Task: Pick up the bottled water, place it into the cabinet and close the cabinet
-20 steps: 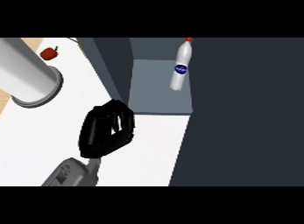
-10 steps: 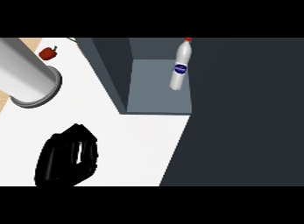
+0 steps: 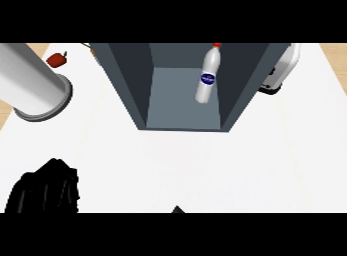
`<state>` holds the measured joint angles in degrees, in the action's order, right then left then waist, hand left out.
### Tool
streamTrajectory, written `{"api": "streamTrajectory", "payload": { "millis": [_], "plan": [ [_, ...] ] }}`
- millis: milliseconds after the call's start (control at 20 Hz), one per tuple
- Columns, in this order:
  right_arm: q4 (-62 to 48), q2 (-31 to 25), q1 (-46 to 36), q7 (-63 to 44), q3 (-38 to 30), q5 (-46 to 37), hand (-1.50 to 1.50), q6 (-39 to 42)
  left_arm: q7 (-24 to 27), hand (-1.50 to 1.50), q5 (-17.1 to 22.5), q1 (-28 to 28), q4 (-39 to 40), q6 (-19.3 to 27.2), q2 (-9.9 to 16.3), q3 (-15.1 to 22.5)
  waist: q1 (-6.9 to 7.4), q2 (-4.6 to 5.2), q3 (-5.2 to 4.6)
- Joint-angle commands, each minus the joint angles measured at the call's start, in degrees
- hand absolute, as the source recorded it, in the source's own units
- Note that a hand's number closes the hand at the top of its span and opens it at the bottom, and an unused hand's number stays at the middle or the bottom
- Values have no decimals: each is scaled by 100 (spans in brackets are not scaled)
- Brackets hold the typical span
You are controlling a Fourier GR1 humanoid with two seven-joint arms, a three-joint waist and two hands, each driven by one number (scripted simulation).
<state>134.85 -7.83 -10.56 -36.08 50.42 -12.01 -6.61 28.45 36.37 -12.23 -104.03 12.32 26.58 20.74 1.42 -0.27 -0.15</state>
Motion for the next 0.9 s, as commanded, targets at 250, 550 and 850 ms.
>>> {"api": "streamTrajectory", "payload": {
  "millis": [250, 550, 850],
  "plan": [
    [-1528, 733, -1897, -154, -436, 42, 150, -1187, 80, 150, 226, -411, -205, -521, 373, -427, 180, 47, -9],
    [-2694, 762, -2794, 30, -1643, 1136, 150, -1494, 162, 150, 458, -623, -38, -1002, 536, -748, 149, 81, 7],
    [-4154, 779, -3153, 895, -2390, 2541, 150, -930, 157, 150, 316, -827, -230, -987, 504, -815, 67, 73, 19]
  ]
}}
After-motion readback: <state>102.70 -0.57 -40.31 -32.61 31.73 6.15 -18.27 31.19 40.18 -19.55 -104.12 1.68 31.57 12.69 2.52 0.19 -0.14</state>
